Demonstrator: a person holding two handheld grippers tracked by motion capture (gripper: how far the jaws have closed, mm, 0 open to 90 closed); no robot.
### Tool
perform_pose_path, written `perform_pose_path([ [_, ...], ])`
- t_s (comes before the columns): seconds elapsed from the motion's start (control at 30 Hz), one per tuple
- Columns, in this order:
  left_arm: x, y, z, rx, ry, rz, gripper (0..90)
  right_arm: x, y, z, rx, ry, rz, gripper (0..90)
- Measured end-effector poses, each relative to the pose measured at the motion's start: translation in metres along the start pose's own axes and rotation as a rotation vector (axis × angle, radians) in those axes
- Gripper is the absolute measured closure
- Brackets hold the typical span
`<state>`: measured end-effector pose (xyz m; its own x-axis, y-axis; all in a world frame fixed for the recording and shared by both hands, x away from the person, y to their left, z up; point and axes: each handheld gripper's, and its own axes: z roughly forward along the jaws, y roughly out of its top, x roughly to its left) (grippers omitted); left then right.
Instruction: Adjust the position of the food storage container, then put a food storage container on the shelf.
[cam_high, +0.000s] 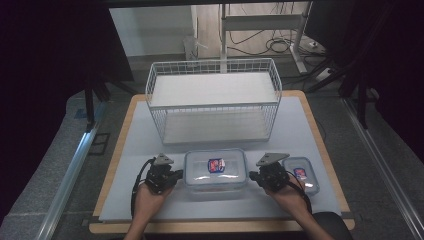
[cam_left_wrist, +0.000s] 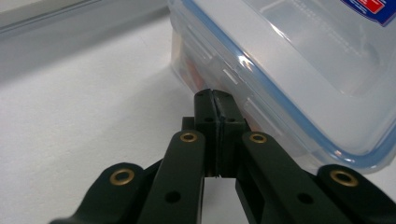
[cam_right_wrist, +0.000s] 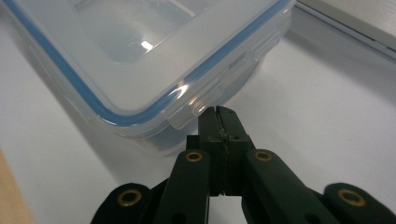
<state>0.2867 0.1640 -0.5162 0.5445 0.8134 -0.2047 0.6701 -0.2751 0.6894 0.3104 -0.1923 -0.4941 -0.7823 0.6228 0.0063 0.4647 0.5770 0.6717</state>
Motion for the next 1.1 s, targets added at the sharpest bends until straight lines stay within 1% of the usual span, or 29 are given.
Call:
perform_pose_path([
  [0.07, 0.001, 0.000, 0.000, -0.002, -0.008, 0.007, 89.9, 0.001, -0.001, -0.001, 0.000, -0.003, -0.001, 89.2],
  [0.1, 0.002, 0.000, 0.000, -0.002, -0.014, 0.003, 89.7, 0.001, -0.002, -0.002, 0.000, -0.001, -0.004, 89.1],
  [0.13, 0.002, 0.000, 0.000, -0.002, -0.014, 0.003, 87.1, 0.001, -0.002, -0.002, 0.000, -0.001, -0.004, 89.1],
  [0.2, 0.007, -0.003, -0.008, -0.040, -0.010, -0.016, 79.8, 0.002, -0.002, -0.004, 0.002, -0.025, -0.039, 82.7],
  [0.23, 0.007, -0.003, -0.008, -0.040, -0.010, -0.016, 75.8, 0.001, -0.003, -0.006, -0.001, -0.041, -0.063, 80.3],
  [0.27, 0.010, -0.005, -0.019, -0.070, 0.012, -0.022, 71.0, 0.000, -0.004, -0.009, -0.004, -0.051, -0.069, 78.7],
  [0.3, 0.011, -0.007, -0.024, -0.082, 0.027, -0.020, 66.7, -0.002, -0.005, -0.012, -0.008, -0.052, -0.074, 77.0],
  [0.33, 0.012, -0.009, -0.027, -0.093, 0.036, -0.019, 61.9, -0.004, -0.006, -0.015, -0.016, -0.049, -0.061, 74.4],
  [0.37, 0.014, -0.012, -0.032, -0.110, 0.046, -0.007, 57.8, -0.006, -0.008, -0.018, -0.020, -0.048, -0.058, 71.4],
  [0.4, 0.014, -0.012, -0.032, -0.110, 0.046, -0.007, 52.4, -0.009, -0.010, -0.022, -0.027, -0.047, -0.054, 66.9],
  [0.43, 0.017, -0.017, -0.038, -0.124, 0.068, 0.012, 45.7, -0.010, -0.011, -0.025, -0.034, -0.052, -0.054, 62.0],
  [0.47, 0.017, -0.018, -0.039, -0.128, 0.076, 0.015, 41.0, -0.012, -0.012, -0.027, -0.042, -0.059, -0.054, 58.0],
  [0.5, 0.017, -0.018, -0.039, -0.128, 0.076, 0.015, 37.0, -0.012, -0.012, -0.027, -0.042, -0.059, -0.054, 58.0],
  [0.53, 0.019, -0.022, -0.041, -0.134, 0.082, 0.034, 31.7, -0.015, -0.014, -0.030, -0.059, -0.065, -0.047, 48.2],
  [0.6, 0.020, -0.024, -0.042, -0.126, 0.093, 0.041, 23.7, -0.018, -0.015, -0.031, -0.068, -0.062, -0.041, 40.6],
  [0.63, 0.020, -0.024, -0.042, -0.126, 0.093, 0.041, 21.2, -0.018, -0.015, -0.031, -0.068, -0.062, -0.041, 40.6],
  [0.67, 0.021, -0.023, -0.041, -0.117, 0.103, 0.035, 18.8, -0.021, -0.015, -0.031, -0.076, -0.050, -0.034, 34.9],
  [0.8, 0.021, -0.023, -0.042, -0.114, 0.091, 0.032, 16.4, -0.023, -0.016, -0.031, -0.078, -0.053, -0.029, 31.9],
  [0.9, 0.021, -0.023, -0.042, -0.112, 0.094, 0.038, 15.3, -0.024, -0.016, -0.032, -0.079, -0.052, -0.026, 31.4],
  [1.0, 0.021, -0.023, -0.040, -0.109, 0.085, 0.036, 13.5, -0.024, -0.016, -0.032, -0.078, -0.051, -0.026, 30.1],
  [1.03, 0.021, -0.022, -0.040, -0.108, 0.073, 0.035, 12.7, -0.025, -0.016, -0.032, -0.079, -0.050, -0.025, 29.8],
  [1.1, 0.021, -0.022, -0.040, -0.103, 0.070, 0.037, 12.5, -0.025, -0.016, -0.032, -0.080, -0.049, -0.022, 29.4],
])
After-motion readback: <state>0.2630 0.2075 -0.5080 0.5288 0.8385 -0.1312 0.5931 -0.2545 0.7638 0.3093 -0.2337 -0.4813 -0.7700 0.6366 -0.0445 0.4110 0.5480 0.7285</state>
